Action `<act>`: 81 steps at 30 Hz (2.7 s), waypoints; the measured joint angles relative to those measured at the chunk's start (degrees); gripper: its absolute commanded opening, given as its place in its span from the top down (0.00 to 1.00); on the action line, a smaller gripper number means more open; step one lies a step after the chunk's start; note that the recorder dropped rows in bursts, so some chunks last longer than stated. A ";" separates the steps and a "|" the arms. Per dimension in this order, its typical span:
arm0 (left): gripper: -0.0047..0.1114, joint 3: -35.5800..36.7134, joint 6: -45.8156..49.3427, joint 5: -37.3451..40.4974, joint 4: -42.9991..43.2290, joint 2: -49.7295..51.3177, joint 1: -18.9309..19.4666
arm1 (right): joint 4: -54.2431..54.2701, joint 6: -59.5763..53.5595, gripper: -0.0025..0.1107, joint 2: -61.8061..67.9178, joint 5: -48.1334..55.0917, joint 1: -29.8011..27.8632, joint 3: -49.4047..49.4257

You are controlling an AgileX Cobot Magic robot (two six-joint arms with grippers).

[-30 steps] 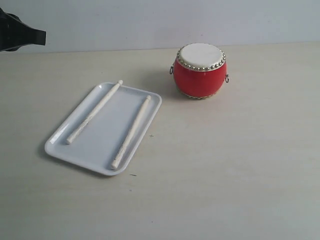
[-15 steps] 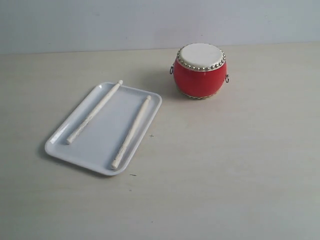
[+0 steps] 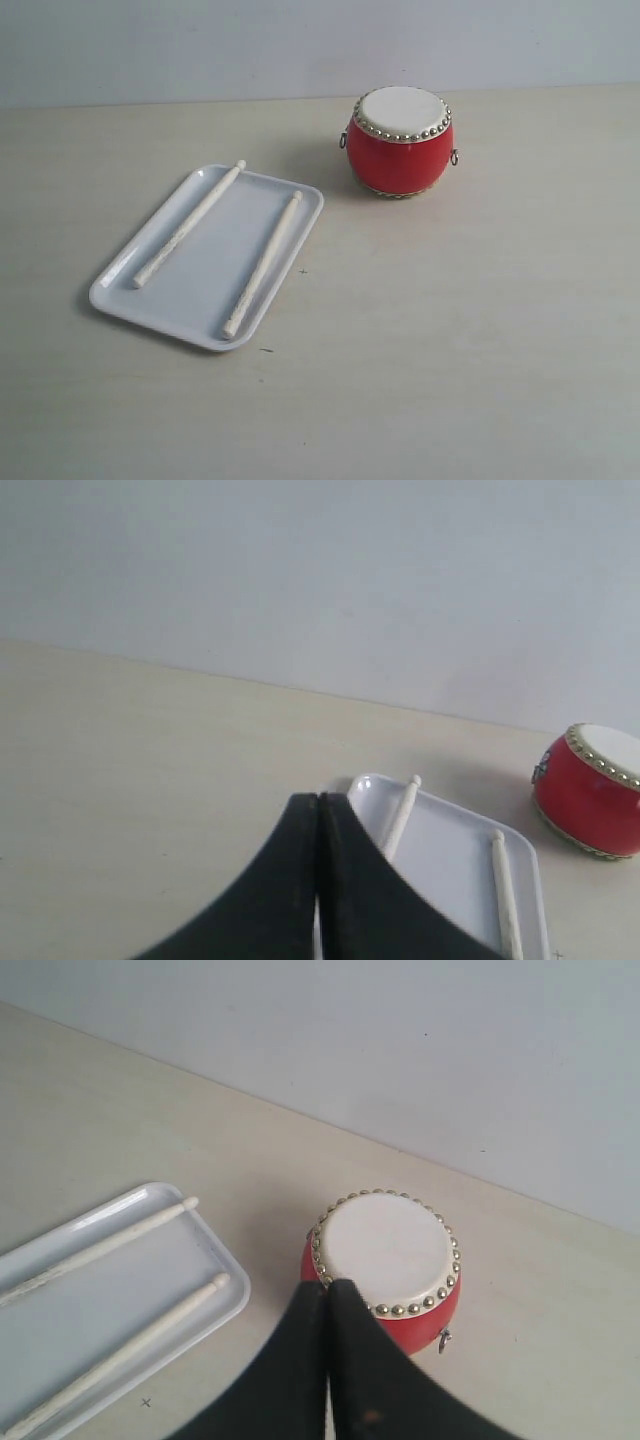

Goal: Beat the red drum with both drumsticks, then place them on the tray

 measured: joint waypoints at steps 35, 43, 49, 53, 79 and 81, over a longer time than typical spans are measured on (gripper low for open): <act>0.96 5.01 -49.84 0.38 52.10 -6.22 0.64 | 0.00 0.00 0.98 0.00 0.00 0.00 0.00; 0.96 7.54 -48.44 -1.53 54.88 -9.04 0.64 | 0.00 0.00 0.98 0.00 0.00 0.00 0.00; 0.96 7.54 -46.24 -1.76 55.33 -12.43 0.64 | 0.00 0.00 0.98 0.00 0.00 0.00 0.00; 0.96 7.54 -46.24 -1.76 55.33 -13.91 0.64 | 0.00 0.00 0.98 0.00 0.00 0.00 0.00; 0.96 7.69 -47.56 13.09 54.29 -15.07 0.64 | 0.00 0.00 0.98 0.00 0.00 0.00 0.00; 0.96 7.69 -47.56 13.19 54.29 -15.07 0.64 | 0.00 0.00 0.98 0.00 0.00 0.00 0.00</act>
